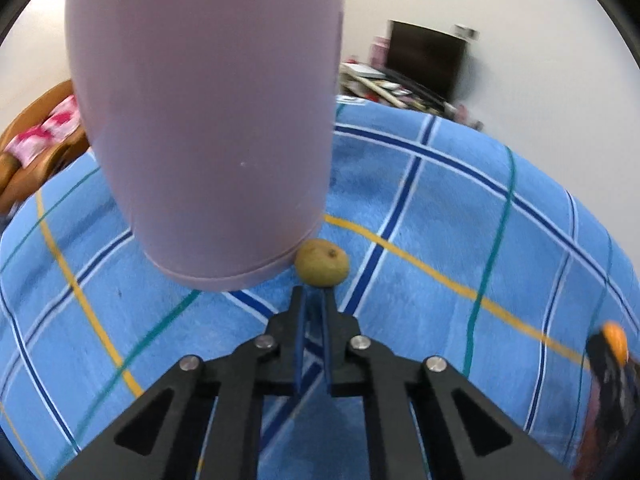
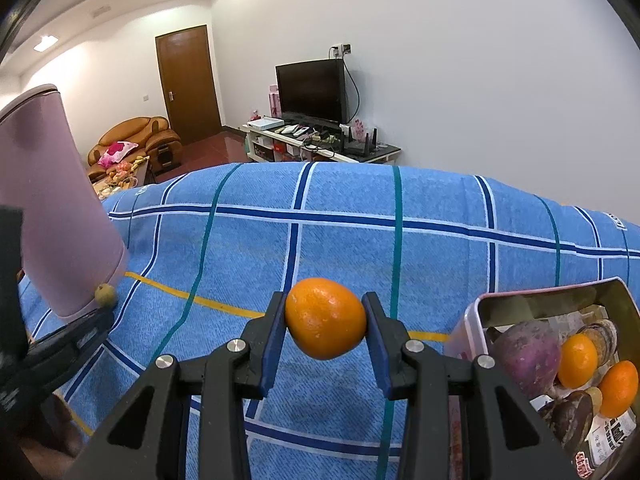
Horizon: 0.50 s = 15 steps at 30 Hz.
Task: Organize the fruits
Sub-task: 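Grasp the small yellow-green fruit at the kettle base with the left tool while the right tool holds the orange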
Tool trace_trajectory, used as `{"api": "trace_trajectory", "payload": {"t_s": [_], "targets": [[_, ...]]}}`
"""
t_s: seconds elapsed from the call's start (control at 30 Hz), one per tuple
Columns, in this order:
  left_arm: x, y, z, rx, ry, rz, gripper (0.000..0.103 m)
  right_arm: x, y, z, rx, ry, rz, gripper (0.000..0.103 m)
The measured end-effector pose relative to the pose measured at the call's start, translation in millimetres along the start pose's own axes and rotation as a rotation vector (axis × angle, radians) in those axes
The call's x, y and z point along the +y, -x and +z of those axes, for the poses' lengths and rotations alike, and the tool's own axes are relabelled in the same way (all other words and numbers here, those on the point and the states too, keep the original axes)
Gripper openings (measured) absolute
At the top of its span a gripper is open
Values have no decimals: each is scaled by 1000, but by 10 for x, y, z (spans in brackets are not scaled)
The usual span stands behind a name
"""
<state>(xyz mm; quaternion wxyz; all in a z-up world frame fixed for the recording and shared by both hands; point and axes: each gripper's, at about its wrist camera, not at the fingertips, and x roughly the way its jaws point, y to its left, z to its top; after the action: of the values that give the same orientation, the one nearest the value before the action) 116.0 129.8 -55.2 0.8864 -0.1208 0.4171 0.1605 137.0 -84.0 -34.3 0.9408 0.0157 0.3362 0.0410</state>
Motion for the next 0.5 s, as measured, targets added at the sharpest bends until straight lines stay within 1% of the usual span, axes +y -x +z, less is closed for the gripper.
{"api": "trace_trajectory", "payload": {"t_s": [0.13, 0.2, 0.3, 0.37, 0.43, 0.5], "targets": [[151, 95, -52, 5, -101, -90, 8, -4, 14, -6, -4, -1, 0, 40], [226, 161, -92, 7, -170, -138, 8, -11, 16, -4, -3, -3, 2, 40], [486, 291, -152, 13, -241, -213, 8, -13, 22, 1, -6, -10, 3, 40], [621, 305, -182, 36, -259, -290, 8, -12, 20, 0, -4, -10, 5, 40], [832, 326, -177, 51, -235, -368, 8, -11, 27, 5, -4, -7, 5, 40], [946, 353, -151, 46, -217, -409, 8, 4, 30, 3, -5, 0, 5, 40]]}}
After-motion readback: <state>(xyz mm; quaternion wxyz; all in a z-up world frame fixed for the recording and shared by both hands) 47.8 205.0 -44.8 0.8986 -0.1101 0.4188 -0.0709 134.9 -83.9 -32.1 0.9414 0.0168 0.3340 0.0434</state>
